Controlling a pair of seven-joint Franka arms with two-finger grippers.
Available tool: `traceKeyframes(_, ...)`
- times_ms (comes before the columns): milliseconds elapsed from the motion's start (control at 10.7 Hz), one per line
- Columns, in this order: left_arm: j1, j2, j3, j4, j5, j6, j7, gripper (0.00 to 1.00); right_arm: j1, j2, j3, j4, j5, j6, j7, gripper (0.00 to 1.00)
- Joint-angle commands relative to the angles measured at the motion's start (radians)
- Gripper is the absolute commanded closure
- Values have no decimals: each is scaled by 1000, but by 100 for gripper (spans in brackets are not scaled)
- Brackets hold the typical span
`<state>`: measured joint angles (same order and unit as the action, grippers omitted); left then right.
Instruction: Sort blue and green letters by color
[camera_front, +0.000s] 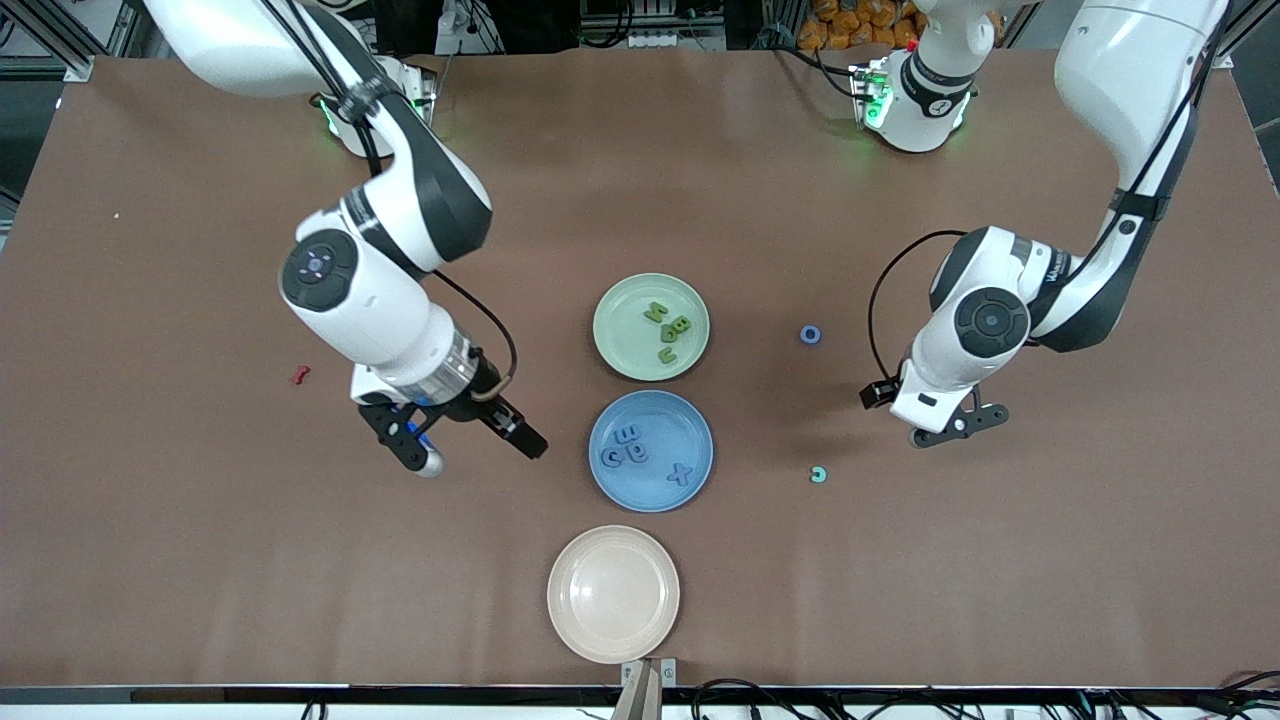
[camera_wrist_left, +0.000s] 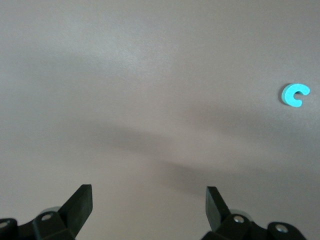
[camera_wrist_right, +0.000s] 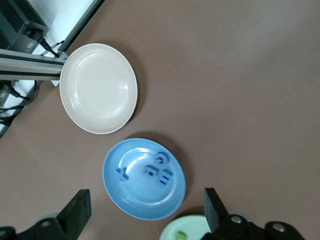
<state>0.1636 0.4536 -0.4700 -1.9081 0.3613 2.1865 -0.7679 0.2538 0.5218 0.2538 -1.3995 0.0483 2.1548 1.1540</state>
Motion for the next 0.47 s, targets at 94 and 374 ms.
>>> traceKeyframes(94,-188,-174,232,-81,-233,-56,291,0,-148,-167,88,-64,-8,-200,-196,0)
traceKeyframes(374,-199,-320,289,-230,-298,-56,464,0,-229,-258,104,-64,-5,-344,-376,0)
